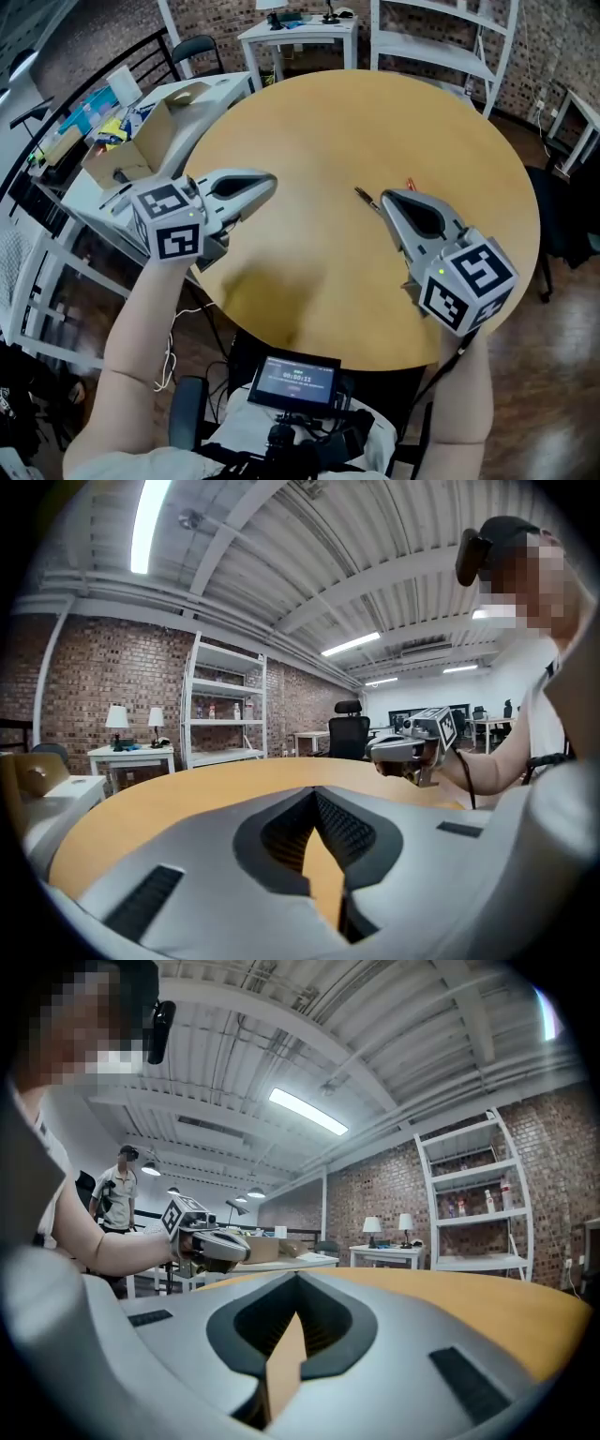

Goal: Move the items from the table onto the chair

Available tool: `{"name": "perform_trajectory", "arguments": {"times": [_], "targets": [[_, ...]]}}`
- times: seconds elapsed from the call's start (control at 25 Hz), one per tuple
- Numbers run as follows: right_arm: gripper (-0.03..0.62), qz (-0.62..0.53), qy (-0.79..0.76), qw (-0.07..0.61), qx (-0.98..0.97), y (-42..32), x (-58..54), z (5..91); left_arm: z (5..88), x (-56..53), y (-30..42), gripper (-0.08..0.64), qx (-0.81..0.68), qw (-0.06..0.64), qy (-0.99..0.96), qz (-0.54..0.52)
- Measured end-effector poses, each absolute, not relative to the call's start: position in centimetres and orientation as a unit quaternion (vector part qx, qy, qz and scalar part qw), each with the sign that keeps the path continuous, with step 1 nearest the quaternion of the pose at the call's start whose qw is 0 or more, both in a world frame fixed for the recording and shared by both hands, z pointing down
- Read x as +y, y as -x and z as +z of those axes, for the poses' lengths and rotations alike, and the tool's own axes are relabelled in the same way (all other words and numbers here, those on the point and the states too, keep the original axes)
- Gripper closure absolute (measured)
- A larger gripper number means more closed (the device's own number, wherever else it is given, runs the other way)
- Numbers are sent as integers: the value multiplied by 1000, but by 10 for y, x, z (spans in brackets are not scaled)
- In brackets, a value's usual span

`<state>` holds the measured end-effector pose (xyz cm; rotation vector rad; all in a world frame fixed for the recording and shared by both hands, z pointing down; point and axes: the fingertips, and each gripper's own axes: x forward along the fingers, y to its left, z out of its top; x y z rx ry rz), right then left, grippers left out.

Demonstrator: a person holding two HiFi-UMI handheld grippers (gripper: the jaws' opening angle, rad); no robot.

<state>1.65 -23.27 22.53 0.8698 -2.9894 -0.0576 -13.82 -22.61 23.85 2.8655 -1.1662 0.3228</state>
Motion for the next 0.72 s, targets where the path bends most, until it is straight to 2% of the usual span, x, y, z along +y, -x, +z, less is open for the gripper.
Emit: {"name": "perform_trajectory", "arguments": {"times": [0.48, 0.72], "targets": [[589, 4, -338, 24, -941, -92, -233, 237, 237, -231, 12, 551, -304, -8, -949, 82], [589, 1, -341, 25, -940, -101, -233, 232, 236, -234, -17, 553, -295, -15, -952, 85]]}}
